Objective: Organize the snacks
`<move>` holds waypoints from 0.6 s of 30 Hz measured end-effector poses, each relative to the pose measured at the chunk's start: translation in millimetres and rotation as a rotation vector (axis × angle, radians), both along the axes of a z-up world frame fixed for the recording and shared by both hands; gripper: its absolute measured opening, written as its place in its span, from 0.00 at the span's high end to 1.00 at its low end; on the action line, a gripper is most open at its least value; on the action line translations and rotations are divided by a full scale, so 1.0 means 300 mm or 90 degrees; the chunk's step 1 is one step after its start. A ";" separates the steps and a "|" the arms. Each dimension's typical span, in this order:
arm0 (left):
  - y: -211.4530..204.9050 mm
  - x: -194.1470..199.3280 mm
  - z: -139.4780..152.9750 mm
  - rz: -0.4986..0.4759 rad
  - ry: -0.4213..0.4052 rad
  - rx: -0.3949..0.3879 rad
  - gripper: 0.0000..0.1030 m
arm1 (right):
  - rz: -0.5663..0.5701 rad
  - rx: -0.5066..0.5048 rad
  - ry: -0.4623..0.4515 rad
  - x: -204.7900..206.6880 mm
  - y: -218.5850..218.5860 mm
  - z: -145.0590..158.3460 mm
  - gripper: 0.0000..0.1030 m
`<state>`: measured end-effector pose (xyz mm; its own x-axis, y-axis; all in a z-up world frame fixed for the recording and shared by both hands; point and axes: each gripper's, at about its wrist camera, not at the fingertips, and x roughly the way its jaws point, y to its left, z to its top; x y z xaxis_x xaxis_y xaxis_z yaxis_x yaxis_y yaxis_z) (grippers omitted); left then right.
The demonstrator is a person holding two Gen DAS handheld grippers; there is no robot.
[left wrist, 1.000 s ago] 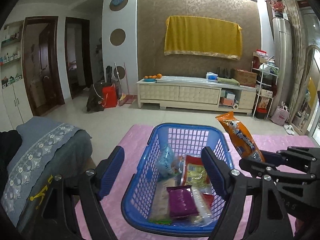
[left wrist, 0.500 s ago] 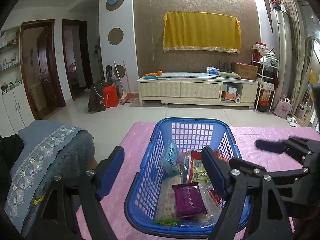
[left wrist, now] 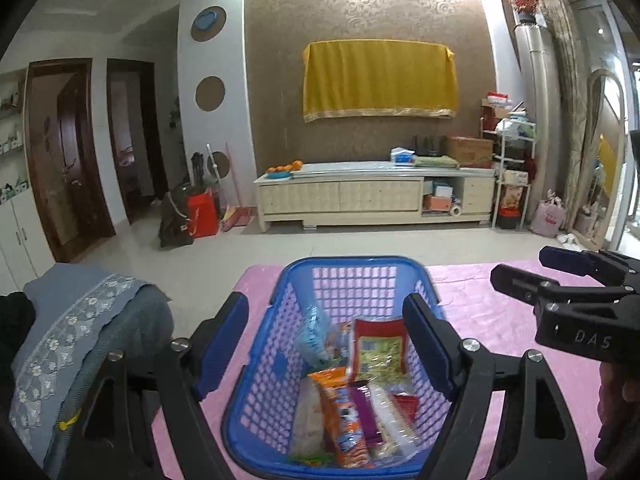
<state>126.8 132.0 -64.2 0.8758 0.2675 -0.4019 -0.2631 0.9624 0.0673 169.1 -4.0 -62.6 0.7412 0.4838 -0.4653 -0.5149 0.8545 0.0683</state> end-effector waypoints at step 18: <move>-0.125 -0.067 0.097 -0.096 -0.019 -0.094 0.12 | -0.083 -0.056 -0.018 -0.145 -0.260 0.059 0.00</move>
<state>106.7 94.6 -35.1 0.9136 0.0718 -0.4002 -0.1145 0.9899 -0.0838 125.7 -82.0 -44.9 0.8081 0.3416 -0.4798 -0.4005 0.9160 -0.0225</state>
